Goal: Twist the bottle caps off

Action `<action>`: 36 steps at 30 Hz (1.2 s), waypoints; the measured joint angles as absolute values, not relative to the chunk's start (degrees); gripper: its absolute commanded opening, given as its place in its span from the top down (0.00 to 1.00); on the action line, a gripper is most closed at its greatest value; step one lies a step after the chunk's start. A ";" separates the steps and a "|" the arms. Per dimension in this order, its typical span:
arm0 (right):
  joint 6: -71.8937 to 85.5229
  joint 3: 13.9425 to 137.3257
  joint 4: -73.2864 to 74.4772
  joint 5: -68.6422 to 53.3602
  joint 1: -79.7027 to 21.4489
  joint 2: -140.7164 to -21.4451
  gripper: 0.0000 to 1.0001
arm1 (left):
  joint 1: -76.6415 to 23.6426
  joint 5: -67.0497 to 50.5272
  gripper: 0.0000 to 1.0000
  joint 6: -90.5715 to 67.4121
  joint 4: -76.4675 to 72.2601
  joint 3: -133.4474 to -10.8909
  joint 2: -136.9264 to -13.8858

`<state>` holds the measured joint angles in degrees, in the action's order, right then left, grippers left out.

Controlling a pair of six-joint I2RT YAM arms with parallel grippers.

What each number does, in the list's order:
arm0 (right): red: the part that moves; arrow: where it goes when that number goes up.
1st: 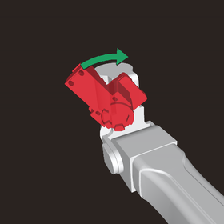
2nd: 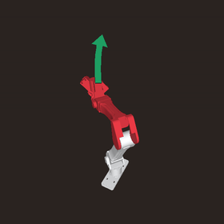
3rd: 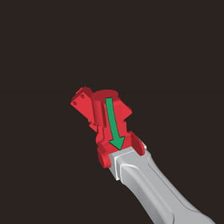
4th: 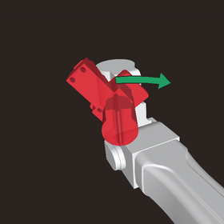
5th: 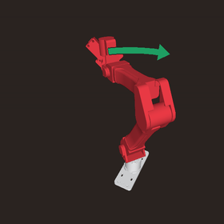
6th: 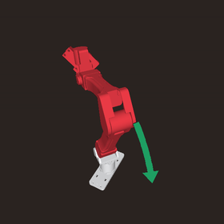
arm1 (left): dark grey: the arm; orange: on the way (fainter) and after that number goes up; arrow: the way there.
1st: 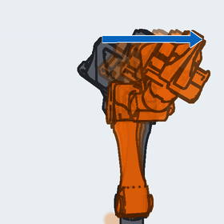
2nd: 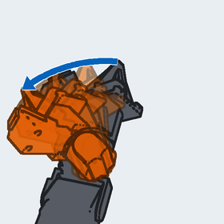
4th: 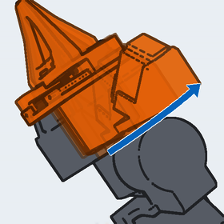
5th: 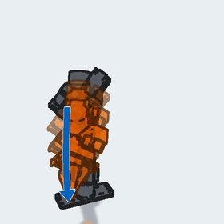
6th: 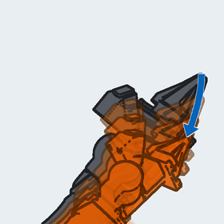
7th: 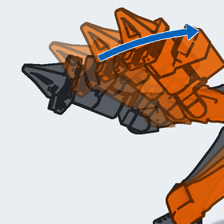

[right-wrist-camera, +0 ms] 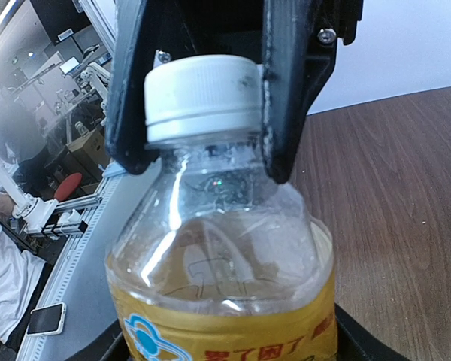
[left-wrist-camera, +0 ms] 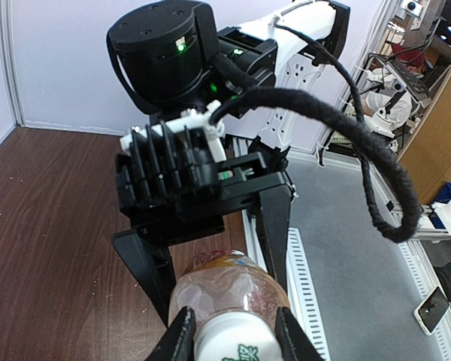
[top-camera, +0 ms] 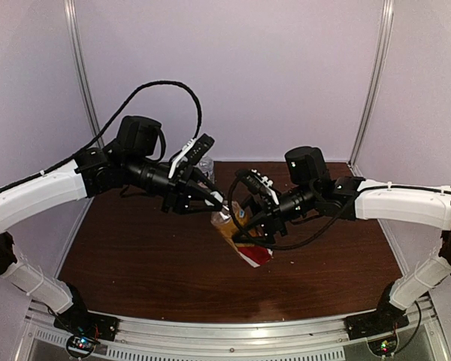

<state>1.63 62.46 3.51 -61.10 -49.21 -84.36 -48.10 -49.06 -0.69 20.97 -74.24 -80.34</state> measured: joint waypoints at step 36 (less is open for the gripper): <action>1.30 62.46 1.87 -61.95 -49.41 -85.47 0.55 | -48.12 -48.14 0.74 -0.78 18.74 -71.48 -78.63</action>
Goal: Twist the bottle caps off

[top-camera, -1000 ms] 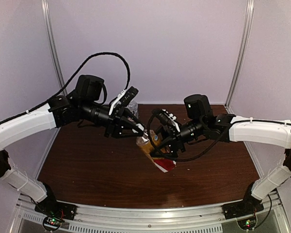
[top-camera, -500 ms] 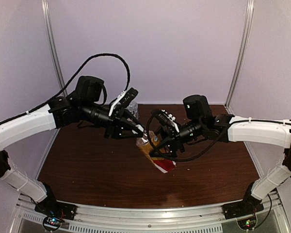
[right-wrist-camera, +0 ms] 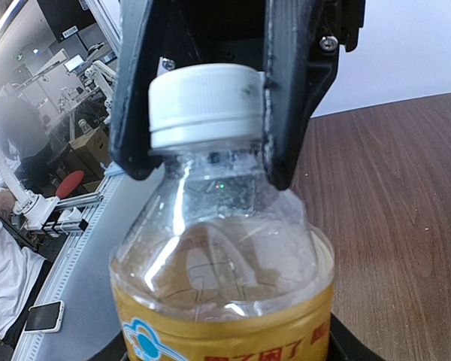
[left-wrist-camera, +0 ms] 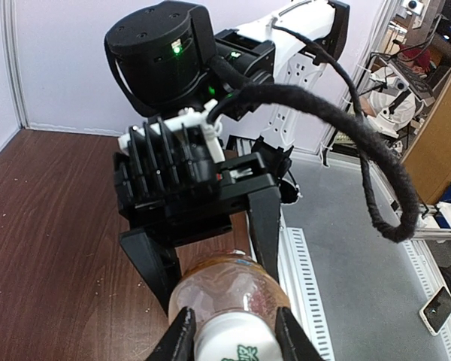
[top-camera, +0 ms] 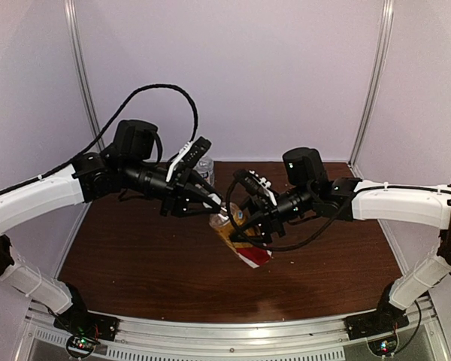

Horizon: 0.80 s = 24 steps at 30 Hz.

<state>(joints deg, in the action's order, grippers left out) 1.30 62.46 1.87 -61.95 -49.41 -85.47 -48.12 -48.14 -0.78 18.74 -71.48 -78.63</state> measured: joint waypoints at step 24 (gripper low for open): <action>2.17 62.46 1.72 -63.11 -49.54 -85.47 0.63 | -48.25 -45.01 0.39 -7.20 5.63 -64.60 -72.44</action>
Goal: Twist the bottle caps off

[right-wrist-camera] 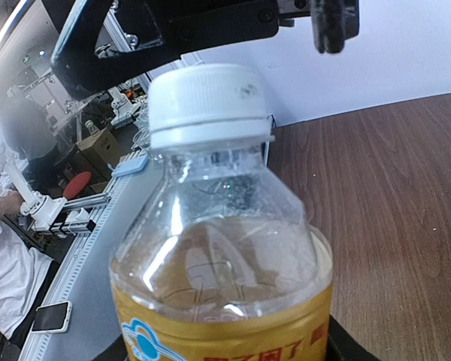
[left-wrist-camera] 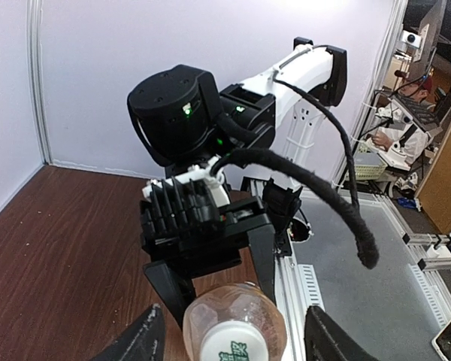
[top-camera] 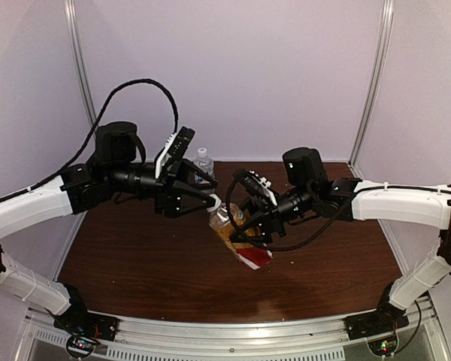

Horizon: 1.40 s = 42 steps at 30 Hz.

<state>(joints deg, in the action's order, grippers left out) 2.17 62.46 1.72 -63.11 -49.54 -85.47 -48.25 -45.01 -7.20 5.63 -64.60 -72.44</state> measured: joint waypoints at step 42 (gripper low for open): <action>2.37 65.95 6.37 -40.64 -49.54 -83.81 0.65 | -52.36 -14.72 0.91 -38.65 -6.22 -57.41 -71.50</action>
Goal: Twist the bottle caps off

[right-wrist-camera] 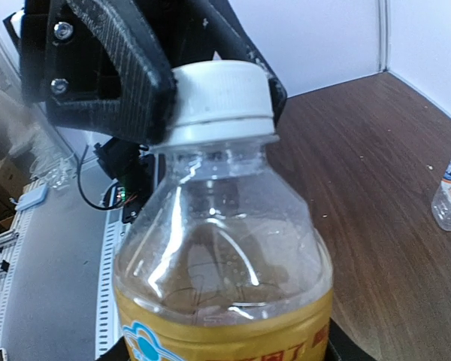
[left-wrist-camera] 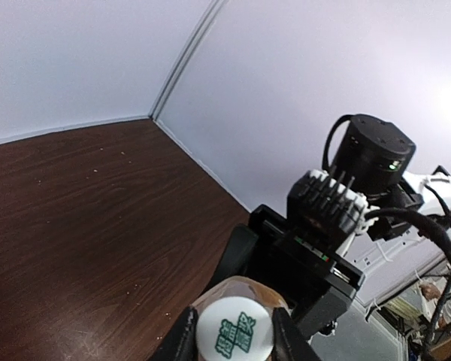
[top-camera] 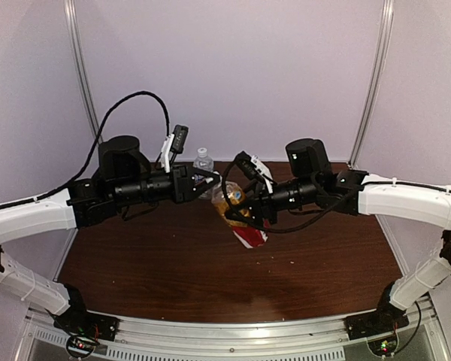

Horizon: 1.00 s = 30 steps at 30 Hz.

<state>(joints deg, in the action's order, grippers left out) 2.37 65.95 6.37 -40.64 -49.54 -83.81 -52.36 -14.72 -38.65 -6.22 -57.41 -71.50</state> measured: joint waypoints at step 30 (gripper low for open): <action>-1.61 66.02 5.87 -62.04 -49.60 -83.20 0.57 | -52.34 -35.66 0.32 -19.33 -13.30 -56.99 -68.77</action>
<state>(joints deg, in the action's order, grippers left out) -1.61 66.02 5.87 -62.04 -49.60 -83.20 -52.34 -35.66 -19.33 -13.30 -56.99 -68.77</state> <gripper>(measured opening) 0.532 0.737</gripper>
